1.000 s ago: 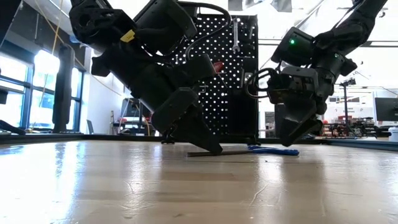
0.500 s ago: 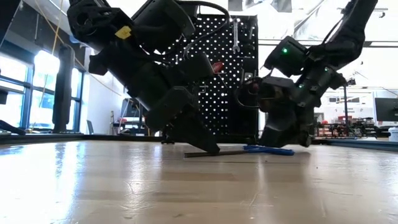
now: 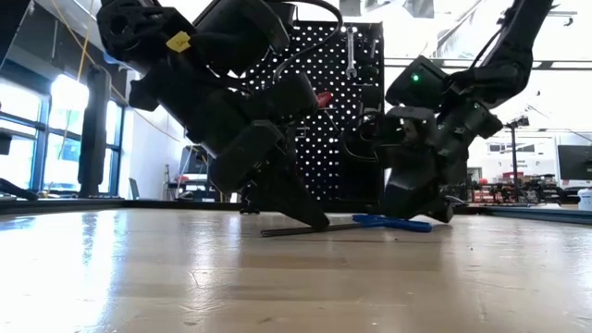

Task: Hang tools onto peg board
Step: Put the pick tool into the bin on the pegboard

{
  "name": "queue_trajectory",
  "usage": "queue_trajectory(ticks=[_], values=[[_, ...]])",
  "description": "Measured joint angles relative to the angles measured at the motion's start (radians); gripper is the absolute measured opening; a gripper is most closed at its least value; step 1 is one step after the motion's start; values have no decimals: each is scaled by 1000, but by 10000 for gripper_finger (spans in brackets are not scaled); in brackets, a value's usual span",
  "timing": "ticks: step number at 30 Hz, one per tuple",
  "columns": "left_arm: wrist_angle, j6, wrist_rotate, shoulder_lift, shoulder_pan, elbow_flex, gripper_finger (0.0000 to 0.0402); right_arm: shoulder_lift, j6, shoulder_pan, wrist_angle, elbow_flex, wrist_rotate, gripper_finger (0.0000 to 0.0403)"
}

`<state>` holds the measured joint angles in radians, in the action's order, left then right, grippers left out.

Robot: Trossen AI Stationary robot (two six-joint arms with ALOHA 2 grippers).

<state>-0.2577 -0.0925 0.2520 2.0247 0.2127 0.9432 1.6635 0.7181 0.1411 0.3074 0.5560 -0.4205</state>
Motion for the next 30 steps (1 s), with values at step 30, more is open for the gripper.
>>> queue_trajectory(ticks=[30], values=[[-163,71,11,6,-47,-1,0,-61,-244,-20,12,4,-119,114]])
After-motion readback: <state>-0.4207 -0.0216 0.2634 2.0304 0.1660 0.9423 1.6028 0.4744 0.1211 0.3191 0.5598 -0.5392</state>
